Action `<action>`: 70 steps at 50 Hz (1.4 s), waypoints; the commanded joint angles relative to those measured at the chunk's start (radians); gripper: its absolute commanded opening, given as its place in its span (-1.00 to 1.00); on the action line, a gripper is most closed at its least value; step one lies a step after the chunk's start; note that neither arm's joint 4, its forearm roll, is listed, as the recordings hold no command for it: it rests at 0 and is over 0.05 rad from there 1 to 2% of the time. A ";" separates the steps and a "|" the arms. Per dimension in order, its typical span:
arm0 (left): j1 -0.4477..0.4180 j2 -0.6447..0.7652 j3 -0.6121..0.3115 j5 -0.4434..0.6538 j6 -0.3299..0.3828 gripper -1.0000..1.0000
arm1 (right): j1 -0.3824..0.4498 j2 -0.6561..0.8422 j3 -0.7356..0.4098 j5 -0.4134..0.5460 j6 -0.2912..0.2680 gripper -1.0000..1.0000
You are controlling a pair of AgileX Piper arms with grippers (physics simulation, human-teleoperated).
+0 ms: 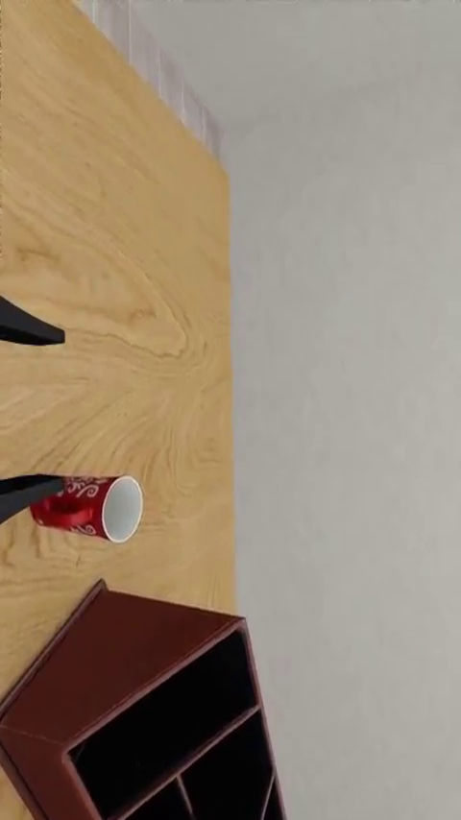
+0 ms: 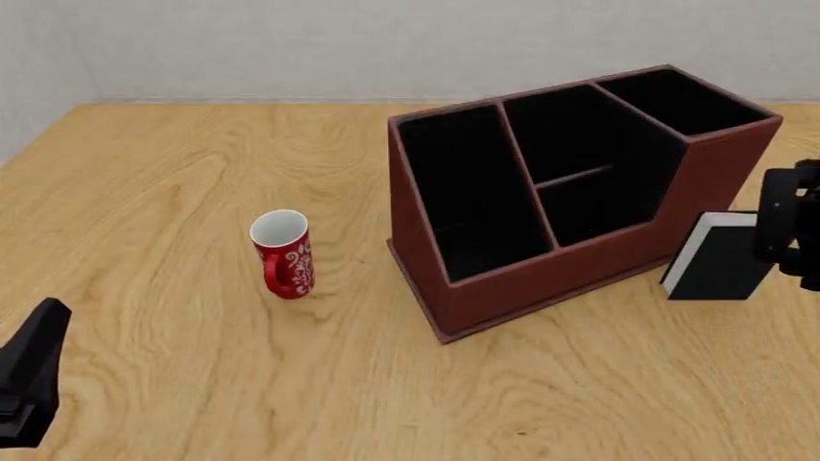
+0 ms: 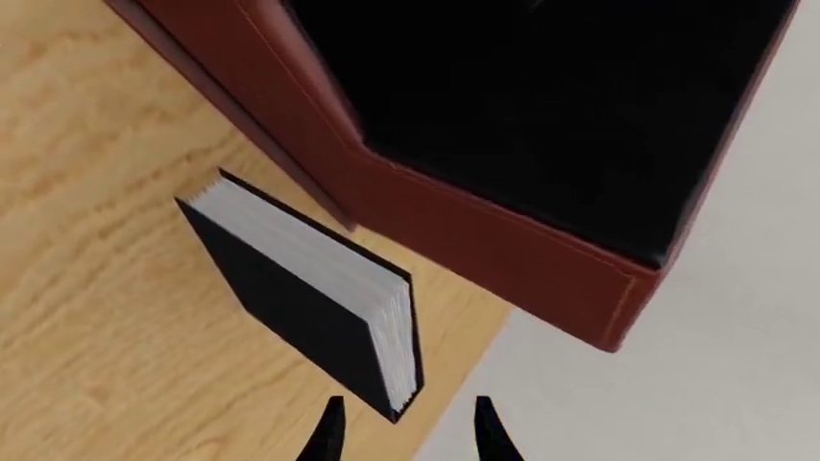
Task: Pick up the book and place it in the left compartment of the caddy.
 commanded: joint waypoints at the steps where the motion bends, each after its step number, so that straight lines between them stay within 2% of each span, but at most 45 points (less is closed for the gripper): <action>1: 0.007 0.005 0.006 -0.009 -0.002 1.00 | 0.010 0.034 -0.004 -0.019 -0.005 1.00; 27: 0.022 0.013 0.019 -0.024 -0.001 1.00 | 0.037 0.132 0.005 -0.081 0.002 1.00; 53: 0.022 0.010 0.033 -0.033 -0.003 1.00 | 0.053 0.134 0.021 -0.062 0.023 1.00; 54: 0.022 0.009 0.034 -0.033 -0.003 1.00 | 0.055 0.129 0.023 -0.059 0.025 -1.00; 70: 0.020 0.000 0.025 -0.015 -0.007 1.00 | 0.058 0.095 0.052 -0.039 0.023 -1.00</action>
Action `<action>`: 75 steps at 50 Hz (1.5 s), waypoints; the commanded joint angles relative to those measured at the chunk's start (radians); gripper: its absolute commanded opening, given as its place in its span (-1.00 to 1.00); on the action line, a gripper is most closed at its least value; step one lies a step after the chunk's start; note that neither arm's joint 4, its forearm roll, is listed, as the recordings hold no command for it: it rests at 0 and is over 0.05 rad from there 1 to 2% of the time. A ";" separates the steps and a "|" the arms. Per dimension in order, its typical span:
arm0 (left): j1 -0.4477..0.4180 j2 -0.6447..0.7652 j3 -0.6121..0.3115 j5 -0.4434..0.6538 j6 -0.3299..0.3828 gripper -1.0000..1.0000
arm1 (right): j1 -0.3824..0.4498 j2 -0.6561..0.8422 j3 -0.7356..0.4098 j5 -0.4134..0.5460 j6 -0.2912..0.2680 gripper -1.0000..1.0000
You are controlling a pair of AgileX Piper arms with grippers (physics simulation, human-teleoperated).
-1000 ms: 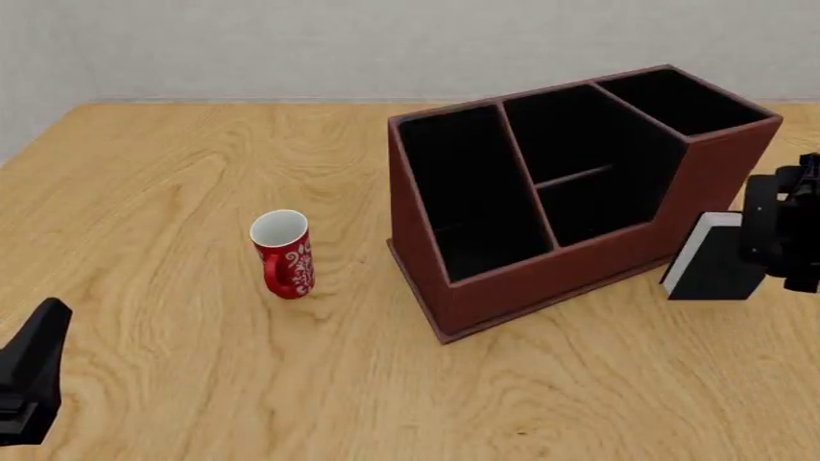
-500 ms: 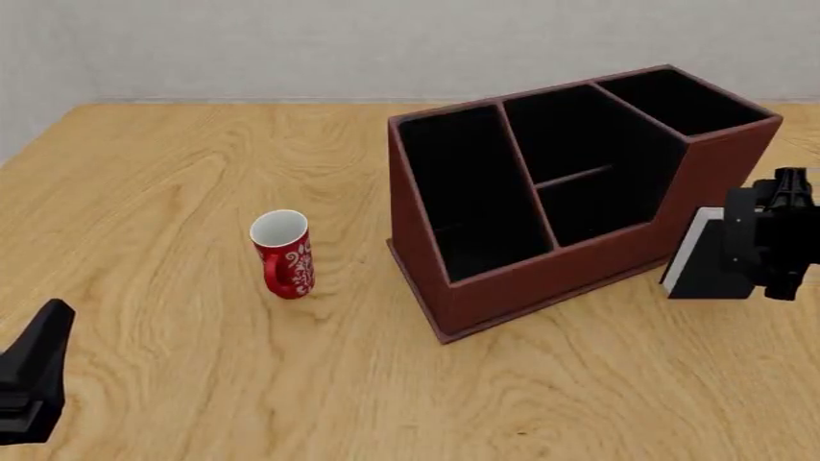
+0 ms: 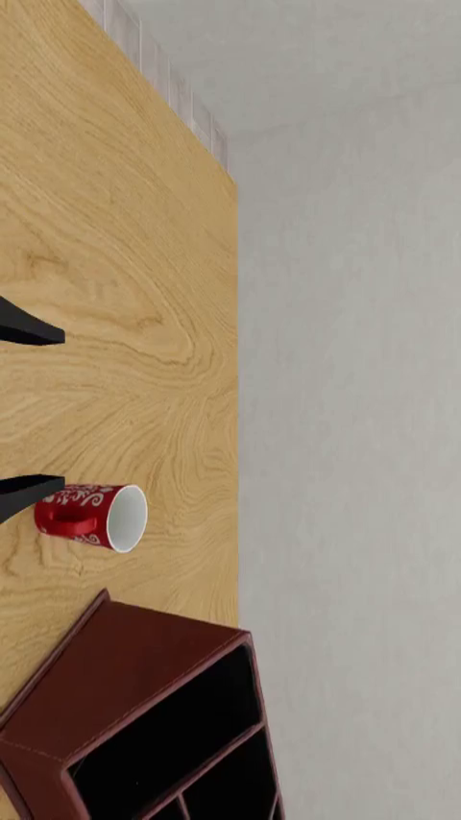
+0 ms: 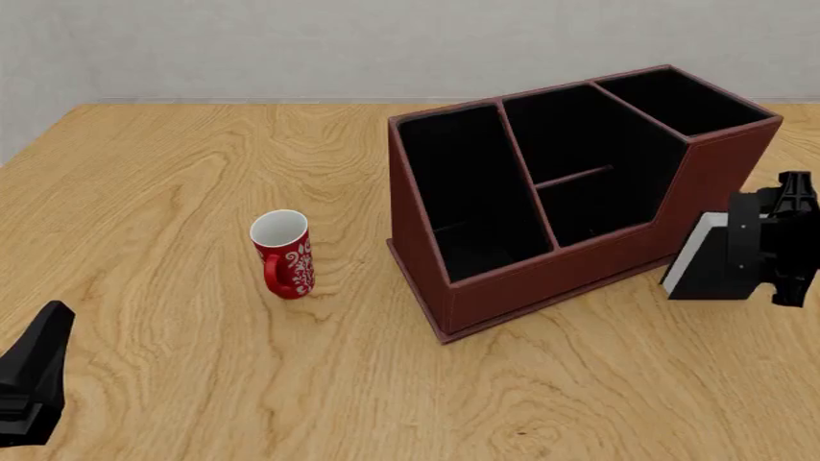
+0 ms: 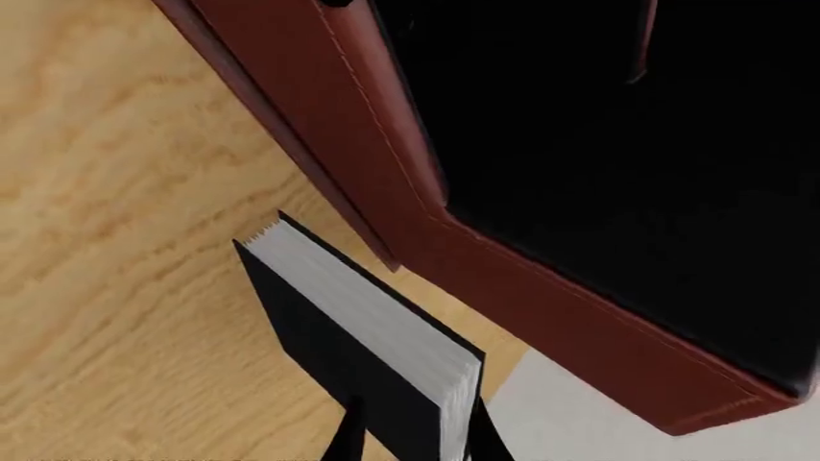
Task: Pick up the book and place it in the left compartment of the caddy.
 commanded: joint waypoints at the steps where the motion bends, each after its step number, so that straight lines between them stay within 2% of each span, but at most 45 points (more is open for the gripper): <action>1: -0.002 -0.006 -0.003 0.009 -0.001 1.00 | 0.021 0.005 0.016 0.022 0.034 -1.00; 15: -0.012 -0.017 -0.023 0.031 -0.013 1.00 | 0.037 -0.090 0.061 0.061 0.043 -1.00; 19: -0.017 -0.020 -0.027 0.035 -0.015 1.00 | 0.006 -0.118 0.106 0.033 -0.001 -1.00; 24: -0.019 -0.021 -0.036 0.039 -0.020 1.00 | 0.012 -0.155 0.116 0.057 0.008 -1.00; 25: -0.020 -0.021 -0.037 0.038 -0.022 1.00 | 0.023 -0.184 0.114 0.086 0.023 -1.00; 32: -0.024 -0.023 -0.045 0.045 -0.030 1.00 | 0.024 -0.241 0.138 0.115 0.017 -1.00; 49: -0.047 -0.024 -0.051 0.038 -0.044 1.00 | 0.017 -0.407 0.166 0.226 0.046 -1.00; 57: -0.056 -0.024 -0.055 0.035 -0.046 1.00 | 0.014 -0.501 0.166 0.311 0.070 -1.00; 59: -0.059 -0.024 -0.055 0.033 -0.046 1.00 | 0.002 -0.530 0.170 0.342 0.067 -1.00; 62: -0.066 -0.024 -0.054 0.030 -0.047 1.00 | 0.003 -0.588 0.150 0.429 0.094 -1.00; 66: -0.069 -0.024 -0.055 0.030 -0.049 1.00 | 0.001 -0.632 0.141 0.486 0.097 -1.00; 68: -0.074 -0.024 -0.053 0.027 -0.051 1.00 | 0.046 -0.669 0.077 0.591 0.176 -1.00; 70: -0.075 -0.024 -0.053 0.026 -0.052 1.00 | 0.054 -0.697 0.066 0.629 0.183 -1.00; 73: -0.079 -0.024 -0.050 0.022 -0.052 1.00 | 0.111 -0.741 0.010 0.744 0.261 -1.00; 75: -0.081 -0.024 -0.052 0.021 -0.054 1.00 | 0.127 -0.766 -0.005 0.787 0.277 -1.00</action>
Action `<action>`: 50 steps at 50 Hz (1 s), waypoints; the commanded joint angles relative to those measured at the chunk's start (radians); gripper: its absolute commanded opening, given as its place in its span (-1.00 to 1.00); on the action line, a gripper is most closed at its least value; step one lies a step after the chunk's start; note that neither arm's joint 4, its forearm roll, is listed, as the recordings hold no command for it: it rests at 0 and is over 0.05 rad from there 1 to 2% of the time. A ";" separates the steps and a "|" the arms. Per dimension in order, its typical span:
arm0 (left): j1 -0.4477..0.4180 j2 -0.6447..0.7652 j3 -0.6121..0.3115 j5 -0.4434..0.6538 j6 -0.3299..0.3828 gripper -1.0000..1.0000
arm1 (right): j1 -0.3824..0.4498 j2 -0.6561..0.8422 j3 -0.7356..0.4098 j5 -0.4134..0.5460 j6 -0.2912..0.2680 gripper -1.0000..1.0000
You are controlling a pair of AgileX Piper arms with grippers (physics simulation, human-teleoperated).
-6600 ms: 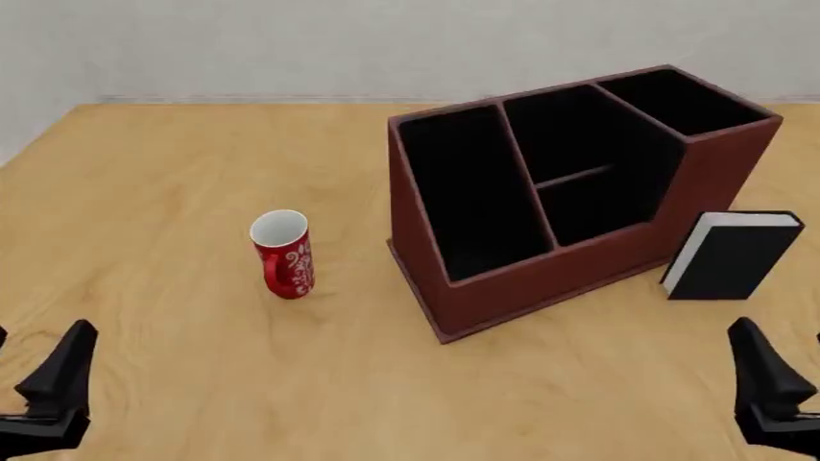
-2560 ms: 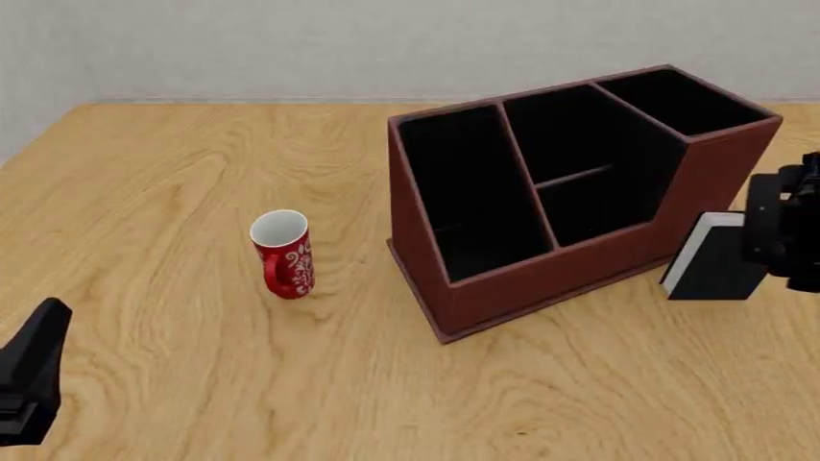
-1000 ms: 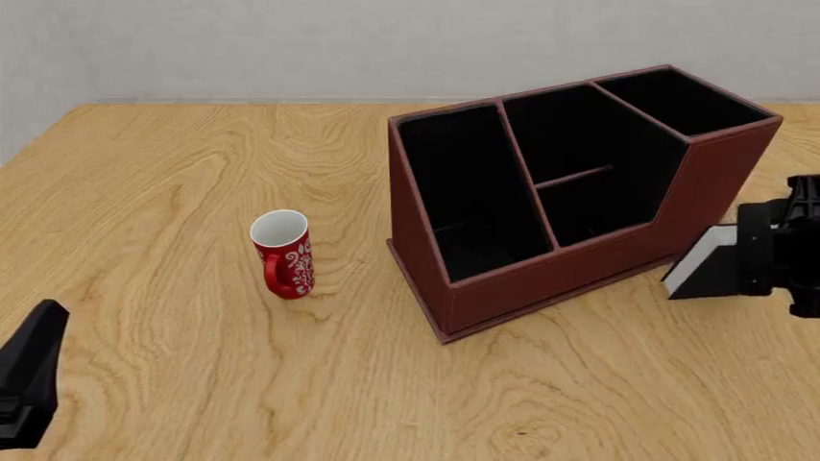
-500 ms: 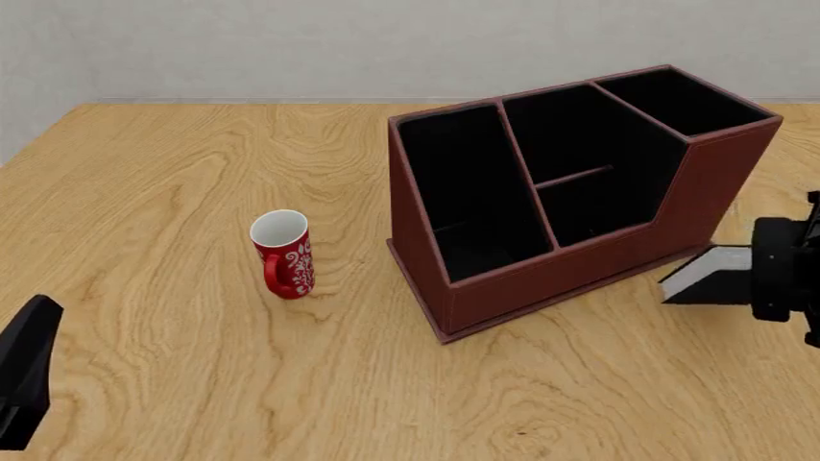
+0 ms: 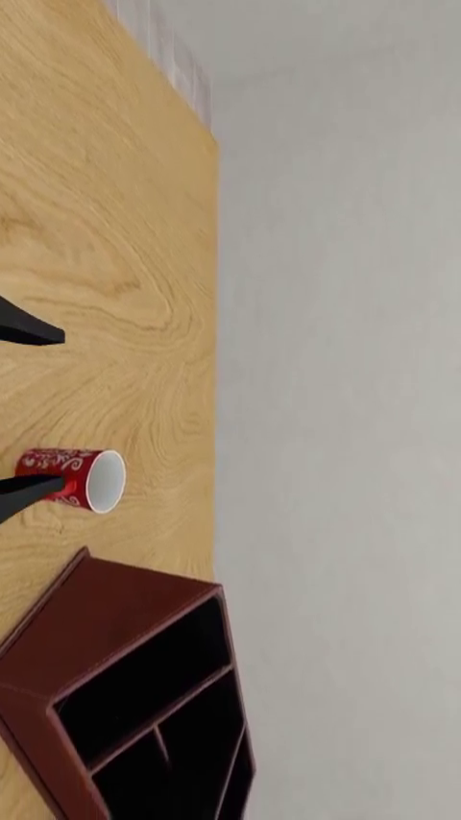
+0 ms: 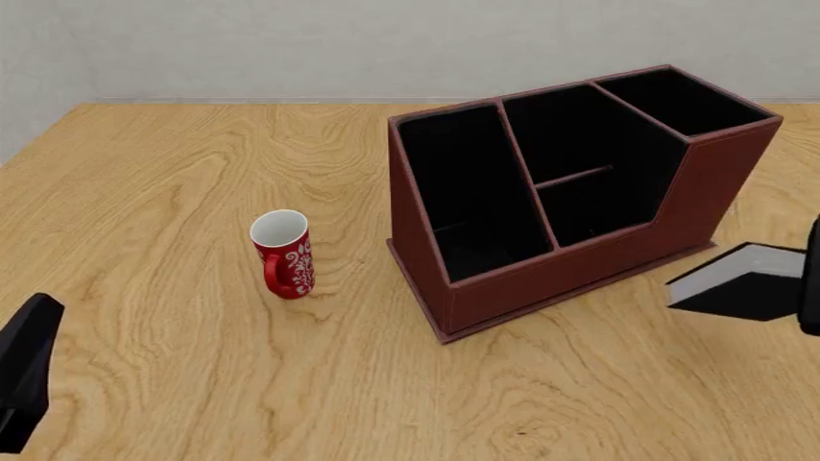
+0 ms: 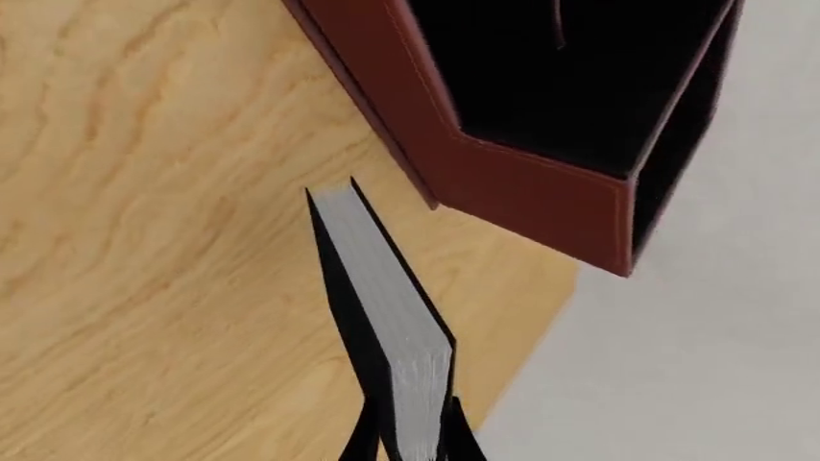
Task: Pick up the book and place it in the left compartment of the caddy.
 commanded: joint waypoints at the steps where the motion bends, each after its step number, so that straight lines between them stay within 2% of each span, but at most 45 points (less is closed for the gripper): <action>1: -0.014 0.000 0.000 -0.008 -0.005 1.00 | 0.092 -0.160 -0.119 0.275 0.161 -1.00; 3: -0.015 0.000 0.000 -0.008 -0.006 1.00 | 0.100 -0.167 -0.131 0.297 0.175 -1.00; 5: -0.017 0.000 0.000 -0.009 -0.008 1.00 | 0.141 -0.181 -0.179 0.362 0.232 -1.00; 7: -0.017 0.000 0.001 -0.010 -0.010 1.00 | 0.139 -0.204 -0.188 0.399 0.233 -1.00; 9: -0.015 0.000 0.004 -0.012 -0.011 1.00 | 0.147 -0.215 -0.210 0.438 0.255 -1.00; 10: -0.012 0.000 0.007 -0.013 -0.015 1.00 | 0.159 -0.218 -0.234 0.471 0.287 -1.00; 11: -0.013 0.000 0.008 -0.015 -0.016 1.00 | 0.150 -0.225 -0.236 0.480 0.285 -1.00; 12: -0.013 0.000 0.010 -0.017 -0.015 1.00 | 0.163 -0.213 -0.274 0.508 0.337 -1.00; 13: -0.014 0.000 0.012 -0.019 -0.016 1.00 | 0.165 -0.232 -0.266 0.528 0.324 -1.00; 14: -0.014 0.000 0.013 -0.021 -0.016 1.00 | 0.174 -0.242 -0.261 0.539 0.329 -1.00; 15: -0.016 0.000 0.015 -0.023 -0.016 1.00 | 0.195 -0.242 -0.261 0.541 0.364 -1.00; 17: -0.018 0.001 0.018 -0.026 -0.018 1.00 | 0.200 -0.257 -0.243 0.540 0.370 -1.00; 18: -0.020 0.001 0.019 -0.028 -0.020 1.00 | 0.220 -0.241 -0.249 0.541 0.424 -1.00; 20: -0.022 0.001 0.020 -0.029 -0.021 1.00 | 0.229 -0.251 -0.239 0.541 0.419 -1.00; 21: -0.027 0.001 0.023 -0.033 -0.022 1.00 | 0.256 -0.248 -0.245 0.541 0.466 -1.00; 27: -0.037 0.001 0.024 -0.037 -0.026 1.00 | 0.324 -0.229 -0.259 0.541 0.577 -1.00; 28: -0.039 0.000 0.024 -0.037 -0.026 1.00 | 0.379 -0.208 -0.267 0.541 0.656 -1.00; 29: -0.038 0.000 0.024 -0.037 -0.028 1.00 | 0.367 -0.221 -0.257 0.541 0.626 -1.00; 31: -0.037 0.000 0.027 -0.038 -0.031 1.00 | 0.381 -0.196 -0.283 0.541 0.686 -1.00; 32: -0.036 0.000 0.027 -0.038 -0.031 1.00 | 0.373 -0.205 -0.278 0.541 0.662 -1.00; 34: -0.035 0.000 0.026 -0.036 -0.034 1.00 | 0.412 -0.188 -0.285 0.541 0.717 -1.00; 36: -0.034 0.000 0.017 -0.030 -0.036 1.00 | 0.382 -0.181 -0.304 0.541 0.703 -1.00; 37: -0.033 0.000 0.010 -0.023 -0.036 1.00 | 0.442 -0.168 -0.314 0.541 0.762 -1.00; 41: -0.025 -0.001 0.013 -0.025 -0.044 1.00 | 0.450 -0.151 -0.333 0.541 0.780 -1.00; 44: -0.019 -0.001 0.011 -0.016 -0.053 1.00 | 0.499 -0.133 -0.357 0.541 0.832 -1.00; 45: -0.017 -0.001 0.012 -0.018 -0.058 1.00 | 0.479 -0.131 -0.356 0.541 0.814 -1.00; 46: -0.016 -0.001 0.002 -0.008 -0.067 1.00 | 0.500 -0.125 -0.356 0.541 0.833 -1.00; 50: -0.015 -0.001 -0.005 -0.002 -0.065 1.00 | 0.499 -0.103 -0.369 0.541 0.845 -1.00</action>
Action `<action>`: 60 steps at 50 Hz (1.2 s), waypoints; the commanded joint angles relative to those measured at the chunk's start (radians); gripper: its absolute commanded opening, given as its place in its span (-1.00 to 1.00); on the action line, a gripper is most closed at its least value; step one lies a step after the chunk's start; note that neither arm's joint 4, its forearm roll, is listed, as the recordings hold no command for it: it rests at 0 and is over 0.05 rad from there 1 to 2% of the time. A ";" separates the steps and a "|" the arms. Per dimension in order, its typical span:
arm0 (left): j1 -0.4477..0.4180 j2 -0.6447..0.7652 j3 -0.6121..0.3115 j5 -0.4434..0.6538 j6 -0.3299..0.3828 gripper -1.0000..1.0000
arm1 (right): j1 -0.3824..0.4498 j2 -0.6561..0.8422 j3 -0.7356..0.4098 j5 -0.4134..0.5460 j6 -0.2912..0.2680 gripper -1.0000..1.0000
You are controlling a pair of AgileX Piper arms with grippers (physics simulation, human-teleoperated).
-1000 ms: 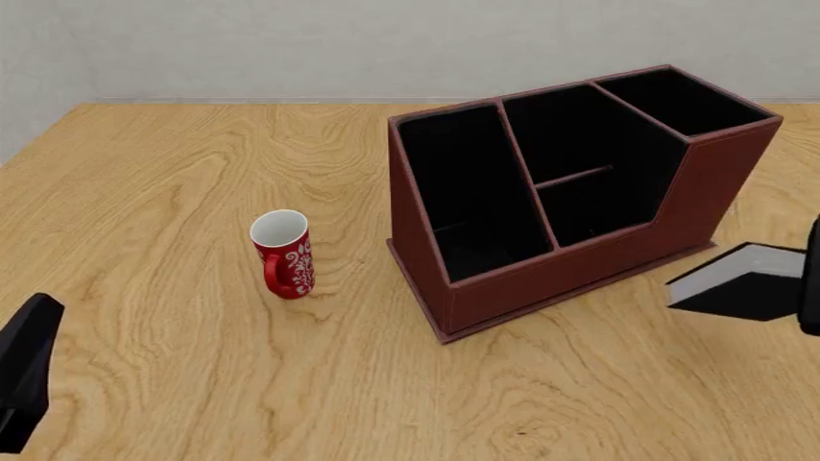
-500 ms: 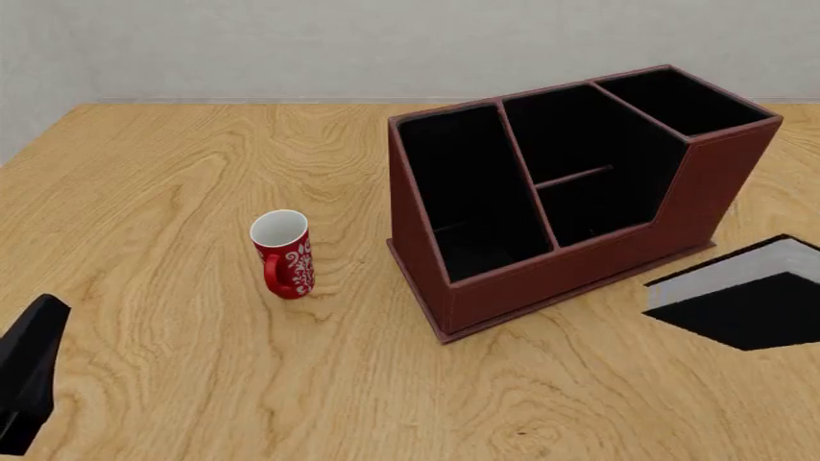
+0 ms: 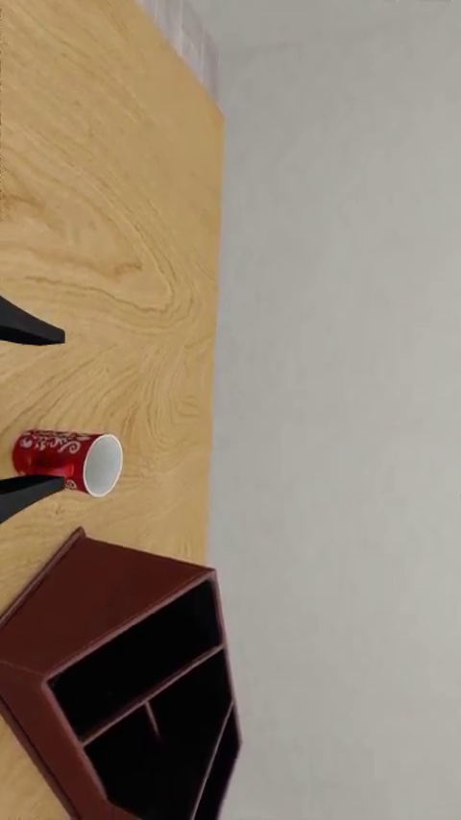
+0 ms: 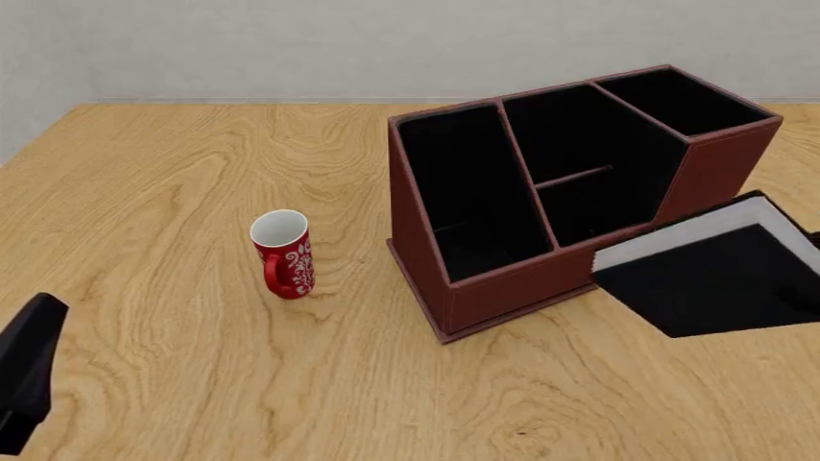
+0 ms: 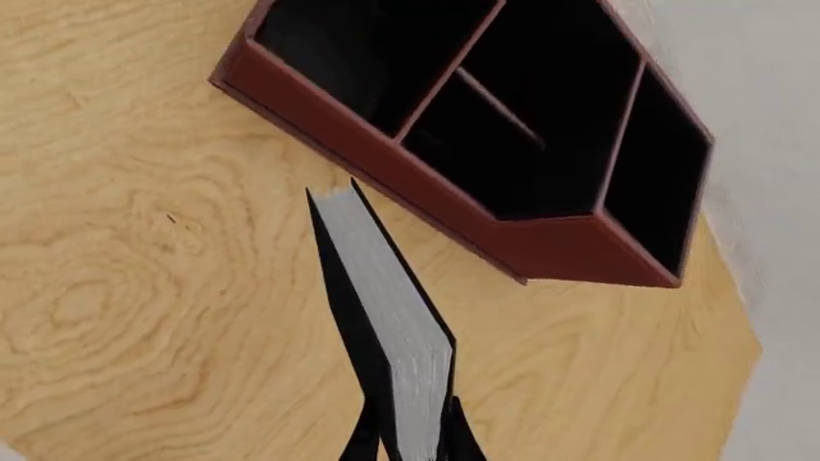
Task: Pick up the book and place it in the left compartment of the caddy.
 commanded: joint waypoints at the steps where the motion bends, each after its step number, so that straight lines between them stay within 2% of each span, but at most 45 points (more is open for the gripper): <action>1: 0.008 0.000 -0.023 0.026 -0.015 1.00 | 0.052 0.058 -0.061 0.000 0.118 -1.00; 5: 0.010 0.000 -0.028 0.038 0.004 1.00 | 0.068 0.096 -0.091 0.000 0.151 -1.00; 8: -0.005 0.001 -0.037 0.057 0.017 1.00 | 0.115 0.131 -0.136 0.000 0.209 -1.00; 9: -0.005 0.001 -0.037 0.057 0.017 1.00 | 0.115 0.131 -0.136 0.000 0.209 -1.00; 10: -0.004 0.002 -0.044 0.071 0.012 1.00 | 0.161 0.160 -0.187 0.000 0.273 -1.00; 11: -0.010 0.001 -0.050 0.072 0.006 1.00 | 0.193 0.171 -0.198 0.000 0.301 -1.00; 13: -0.013 0.003 -0.053 0.085 0.010 1.00 | 0.206 0.178 -0.202 0.000 0.305 -1.00; 15: -0.018 0.014 -0.053 0.101 0.024 1.00 | 0.231 0.197 -0.233 0.000 0.340 -1.00; 17: -0.027 0.040 -0.056 0.096 0.057 1.00 | 0.225 0.209 -0.236 0.000 0.332 -1.00; 25: -0.014 0.037 -0.067 0.102 0.048 1.00 | 0.224 0.258 -0.259 0.000 0.343 -1.00; 28: -0.013 0.030 -0.069 0.106 0.049 1.00 | 0.210 0.273 -0.275 0.000 0.316 -1.00; 38: -0.003 0.014 -0.067 0.111 0.071 1.00 | 0.233 0.309 -0.304 0.000 0.298 -1.00; 60: -0.006 0.001 -0.079 0.121 0.063 1.00 | 0.254 0.353 -0.332 0.000 0.305 -1.00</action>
